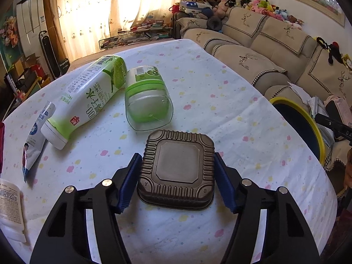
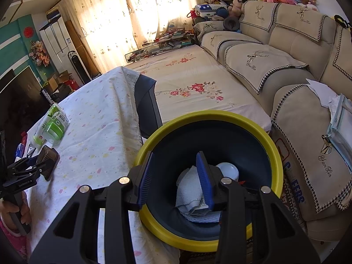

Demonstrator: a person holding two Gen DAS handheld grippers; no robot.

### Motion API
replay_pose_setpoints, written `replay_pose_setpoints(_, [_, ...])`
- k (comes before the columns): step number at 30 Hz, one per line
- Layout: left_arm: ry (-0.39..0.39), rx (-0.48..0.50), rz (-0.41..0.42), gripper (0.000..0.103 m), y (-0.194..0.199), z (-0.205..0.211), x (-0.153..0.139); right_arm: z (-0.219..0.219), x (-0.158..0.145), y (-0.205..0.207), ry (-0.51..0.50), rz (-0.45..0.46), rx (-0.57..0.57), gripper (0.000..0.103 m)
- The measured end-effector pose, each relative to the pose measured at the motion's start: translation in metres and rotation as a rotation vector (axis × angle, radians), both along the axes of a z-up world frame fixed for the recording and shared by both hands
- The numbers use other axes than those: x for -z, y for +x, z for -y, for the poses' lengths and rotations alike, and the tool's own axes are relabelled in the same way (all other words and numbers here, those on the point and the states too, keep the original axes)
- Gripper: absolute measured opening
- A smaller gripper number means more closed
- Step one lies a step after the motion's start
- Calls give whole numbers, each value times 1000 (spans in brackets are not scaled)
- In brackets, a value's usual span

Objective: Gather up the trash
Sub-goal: 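Grasp the brown plastic tray with the left tool and lift it, then carry the brown tray over the bin and open the left tool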

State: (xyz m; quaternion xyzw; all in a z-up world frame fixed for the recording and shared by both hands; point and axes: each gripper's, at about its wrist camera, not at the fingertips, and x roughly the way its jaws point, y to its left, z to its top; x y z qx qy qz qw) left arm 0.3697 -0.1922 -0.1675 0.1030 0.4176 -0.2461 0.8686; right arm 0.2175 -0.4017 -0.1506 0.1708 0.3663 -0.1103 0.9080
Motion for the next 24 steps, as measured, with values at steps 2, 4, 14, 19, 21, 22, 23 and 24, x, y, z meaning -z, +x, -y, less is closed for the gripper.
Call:
replay_pose_setpoints(2, [0,1,12,64,-4,0,-4,0,-1,-1,1,3,-2,38])
replay_pose_setpoints(4, [-1,6,28,64,-9,0,-12,0,-1,-3,3,5,-2,38])
replay_pose_setpoints(14, [-9,100,101,64,-48,32,-49,12,2,-18,17,2,21,38])
replay_pose_setpoints(19, [-11,165,112,64,-61,68,-60,28,2,-31,29,14,50,38])
replay_pose_setpoints(21, [-11,191,112,64,-65,83,-62,38,3,-39,35,20,71,38])
replay_pose_setpoints(22, [-10,202,111,64,-66,90,-63,42,4,-42,38,22,80,38])
replay_pose_setpoints(23, [-8,215,110,64,-68,99,-63,47,5,-46,43,25,91,38])
replay_pose_setpoints(24, [-7,225,109,64,-69,106,-64,52,6,-50,47,26,101,38])
